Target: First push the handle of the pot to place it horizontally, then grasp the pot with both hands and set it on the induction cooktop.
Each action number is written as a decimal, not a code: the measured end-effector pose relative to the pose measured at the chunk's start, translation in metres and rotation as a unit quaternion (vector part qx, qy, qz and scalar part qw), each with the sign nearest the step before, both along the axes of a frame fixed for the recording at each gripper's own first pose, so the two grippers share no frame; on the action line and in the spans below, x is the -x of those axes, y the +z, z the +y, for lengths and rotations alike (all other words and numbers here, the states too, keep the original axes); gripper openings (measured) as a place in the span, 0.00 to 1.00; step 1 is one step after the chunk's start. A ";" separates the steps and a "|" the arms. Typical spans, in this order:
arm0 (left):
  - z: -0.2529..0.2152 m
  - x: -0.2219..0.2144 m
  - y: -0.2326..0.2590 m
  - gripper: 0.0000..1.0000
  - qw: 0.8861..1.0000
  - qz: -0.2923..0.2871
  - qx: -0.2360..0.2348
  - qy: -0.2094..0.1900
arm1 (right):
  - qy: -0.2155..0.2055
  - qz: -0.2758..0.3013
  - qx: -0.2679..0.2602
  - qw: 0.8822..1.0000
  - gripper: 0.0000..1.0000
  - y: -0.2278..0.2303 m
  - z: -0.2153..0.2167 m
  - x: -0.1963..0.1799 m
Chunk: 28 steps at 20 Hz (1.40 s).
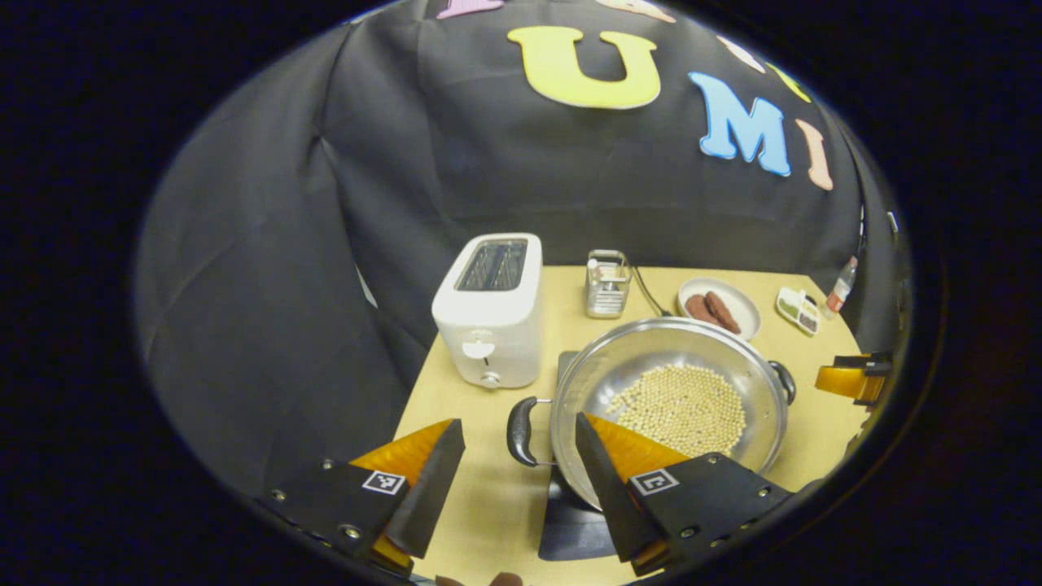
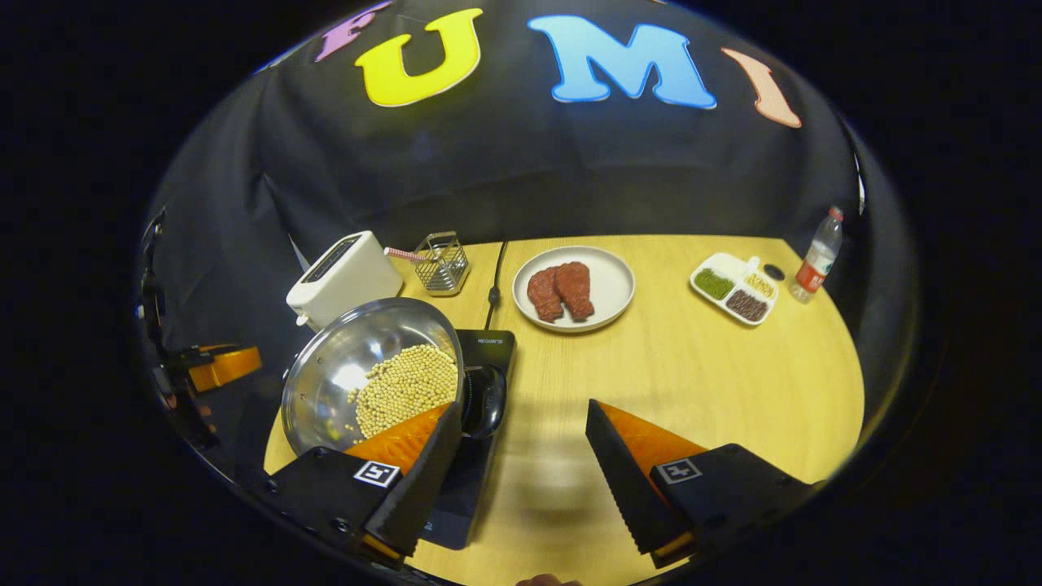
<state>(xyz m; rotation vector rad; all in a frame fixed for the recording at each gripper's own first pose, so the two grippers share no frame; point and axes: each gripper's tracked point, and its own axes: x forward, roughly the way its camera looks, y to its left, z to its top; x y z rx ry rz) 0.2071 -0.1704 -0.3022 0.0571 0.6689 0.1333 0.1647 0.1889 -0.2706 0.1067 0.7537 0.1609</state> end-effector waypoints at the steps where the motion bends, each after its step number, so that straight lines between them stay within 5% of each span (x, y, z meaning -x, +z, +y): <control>1: -0.008 0.007 0.017 0.82 1.000 -0.019 -0.002 0.001 | -0.001 -0.018 0.010 1.000 0.98 0.012 -0.011 0.007; 10: -0.113 0.069 0.138 0.84 0.987 -0.159 0.023 0.018 | -0.065 -0.140 0.044 0.987 0.98 0.117 -0.133 0.068; 18: -0.218 0.113 0.215 0.82 0.972 -0.235 0.010 0.007 | -0.102 -0.276 0.079 0.953 0.98 0.209 -0.223 0.123; 28: -0.324 0.182 0.249 0.81 0.950 -0.306 0.024 0.051 | -0.099 -0.292 0.026 0.951 0.98 0.221 -0.315 0.171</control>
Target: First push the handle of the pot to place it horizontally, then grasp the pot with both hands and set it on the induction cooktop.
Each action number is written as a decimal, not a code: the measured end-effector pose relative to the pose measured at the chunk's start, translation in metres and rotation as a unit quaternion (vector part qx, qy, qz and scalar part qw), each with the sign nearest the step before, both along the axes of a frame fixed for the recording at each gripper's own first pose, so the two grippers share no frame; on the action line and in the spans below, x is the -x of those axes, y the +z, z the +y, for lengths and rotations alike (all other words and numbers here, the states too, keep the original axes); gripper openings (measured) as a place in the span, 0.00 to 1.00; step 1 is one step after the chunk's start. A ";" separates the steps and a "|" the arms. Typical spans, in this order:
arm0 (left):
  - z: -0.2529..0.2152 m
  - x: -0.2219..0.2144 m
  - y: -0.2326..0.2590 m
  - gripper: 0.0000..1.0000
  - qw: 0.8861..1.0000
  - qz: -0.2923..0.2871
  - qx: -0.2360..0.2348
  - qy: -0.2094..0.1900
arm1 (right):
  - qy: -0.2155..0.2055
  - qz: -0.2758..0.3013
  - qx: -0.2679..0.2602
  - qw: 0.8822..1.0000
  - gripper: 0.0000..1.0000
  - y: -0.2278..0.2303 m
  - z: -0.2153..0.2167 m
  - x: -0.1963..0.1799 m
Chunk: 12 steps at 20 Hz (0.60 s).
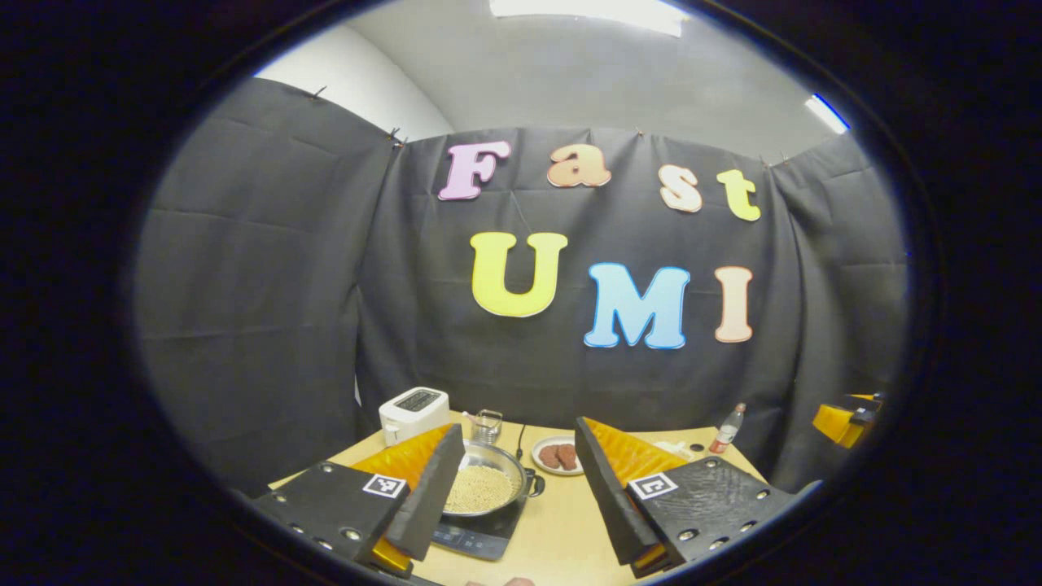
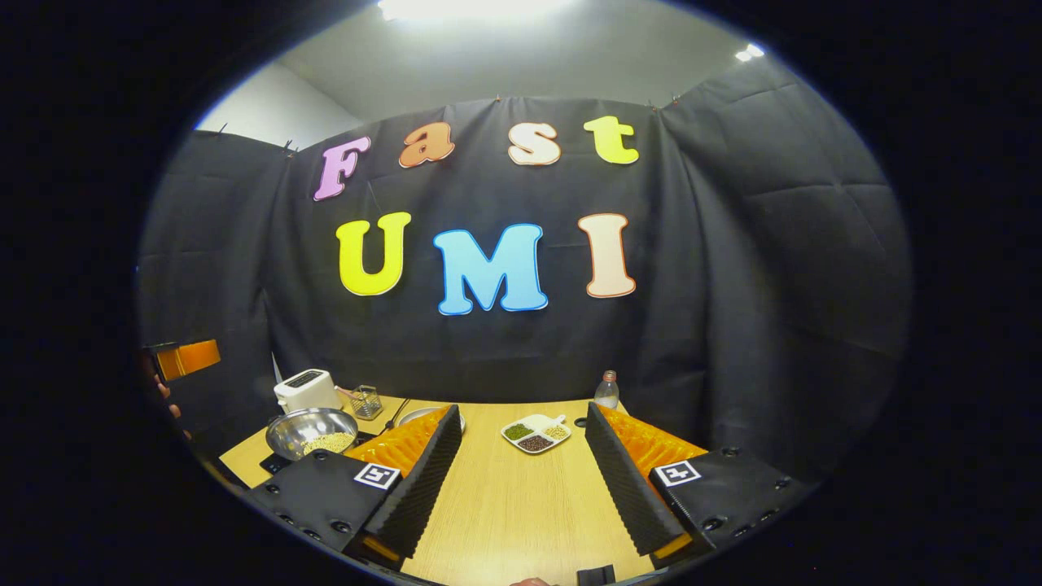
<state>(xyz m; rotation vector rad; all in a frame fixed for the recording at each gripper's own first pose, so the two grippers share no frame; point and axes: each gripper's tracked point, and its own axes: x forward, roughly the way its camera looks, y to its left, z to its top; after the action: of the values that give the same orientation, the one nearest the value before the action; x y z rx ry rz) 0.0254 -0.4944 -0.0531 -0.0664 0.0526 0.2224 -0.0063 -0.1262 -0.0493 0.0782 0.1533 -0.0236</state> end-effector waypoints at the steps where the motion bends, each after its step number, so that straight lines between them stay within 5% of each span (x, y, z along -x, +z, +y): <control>1: -0.007 0.004 -0.001 0.80 1.000 -0.002 -0.001 0.005 | 0.001 0.000 -0.005 1.000 0.98 -0.002 -0.008 0.001; 9: -0.029 0.012 -0.003 0.87 0.999 0.008 -0.051 0.000 | -0.004 -0.004 -0.007 1.000 0.97 -0.008 -0.014 -0.014; 12: -0.028 0.008 -0.007 0.81 0.998 0.010 -0.056 -0.022 | -0.004 -0.007 -0.008 1.000 0.98 -0.006 0.004 -0.019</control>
<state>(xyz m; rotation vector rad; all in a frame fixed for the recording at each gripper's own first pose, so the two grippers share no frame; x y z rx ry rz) 0.0170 -0.5221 -0.0602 0.0493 0.0622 0.1826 0.0132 -0.1218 -0.0553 0.0942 0.1385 -0.0295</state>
